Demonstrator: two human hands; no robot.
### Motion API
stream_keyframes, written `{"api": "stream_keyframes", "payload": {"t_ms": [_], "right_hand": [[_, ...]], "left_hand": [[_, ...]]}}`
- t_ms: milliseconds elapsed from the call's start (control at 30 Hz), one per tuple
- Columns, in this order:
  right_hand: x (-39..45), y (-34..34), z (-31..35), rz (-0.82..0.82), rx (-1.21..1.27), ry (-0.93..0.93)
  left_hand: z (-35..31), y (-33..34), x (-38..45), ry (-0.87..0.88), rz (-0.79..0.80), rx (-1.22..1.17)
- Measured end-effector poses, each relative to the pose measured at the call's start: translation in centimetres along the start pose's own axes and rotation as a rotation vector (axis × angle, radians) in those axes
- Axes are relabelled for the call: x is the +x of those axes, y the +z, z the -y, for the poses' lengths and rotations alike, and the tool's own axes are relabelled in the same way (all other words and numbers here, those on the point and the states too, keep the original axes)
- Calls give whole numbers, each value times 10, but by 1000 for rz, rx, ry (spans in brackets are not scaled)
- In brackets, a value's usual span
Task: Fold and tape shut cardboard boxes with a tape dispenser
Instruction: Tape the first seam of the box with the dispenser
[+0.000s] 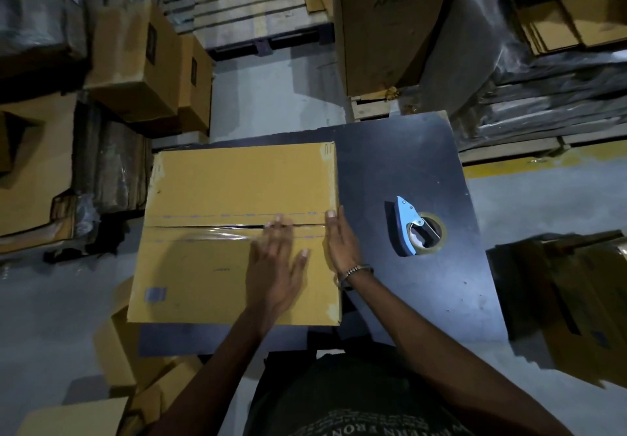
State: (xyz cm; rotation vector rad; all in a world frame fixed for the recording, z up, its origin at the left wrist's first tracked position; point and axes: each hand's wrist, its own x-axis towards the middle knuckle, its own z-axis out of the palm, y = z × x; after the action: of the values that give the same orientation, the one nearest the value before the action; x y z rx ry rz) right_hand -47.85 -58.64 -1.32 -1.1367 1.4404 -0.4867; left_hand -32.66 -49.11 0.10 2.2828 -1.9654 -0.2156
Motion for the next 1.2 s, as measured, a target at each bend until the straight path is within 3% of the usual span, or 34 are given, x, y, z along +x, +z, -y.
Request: {"api": "stream_keyframes", "payload": {"t_ms": [67, 100, 133, 233, 300, 467, 600, 633, 733, 767, 1000, 1200], "right_hand": [[-2, 7, 5, -114, -112, -37], [-5, 14, 9, -173, -156, -54], [-9, 20, 16, -214, -192, -69], [-20, 38, 27, -272, -287, -111], [-20, 40, 26, -297, -348, -99], [-20, 41, 23, -309, -421, -97], [-22, 59, 31, -482, -756, -213], [-23, 69, 34, -473, -821, -232], [-28, 97, 34, -427, -950, -207], [-28, 101, 31, -430, -979, -192], [-23, 101, 27, -453, -1061, -149], [-23, 103, 26, -490, -1086, -145]], "left_hand": [[20, -5, -3, -216, -12, 30], [24, -7, -3, -245, -13, 35], [24, -7, -2, -194, -4, 24], [13, -6, -1, 246, 50, 36], [15, -6, 0, 330, 68, 109], [62, -12, -2, 5, 46, 92], [87, -19, 5, -218, 41, 158], [83, -21, 7, -184, 56, 177], [75, -19, 8, 270, 142, 200], [81, -21, 9, 344, 166, 180], [199, -31, 15, -189, 72, 95], [242, -51, 28, -381, 12, -41]]}}
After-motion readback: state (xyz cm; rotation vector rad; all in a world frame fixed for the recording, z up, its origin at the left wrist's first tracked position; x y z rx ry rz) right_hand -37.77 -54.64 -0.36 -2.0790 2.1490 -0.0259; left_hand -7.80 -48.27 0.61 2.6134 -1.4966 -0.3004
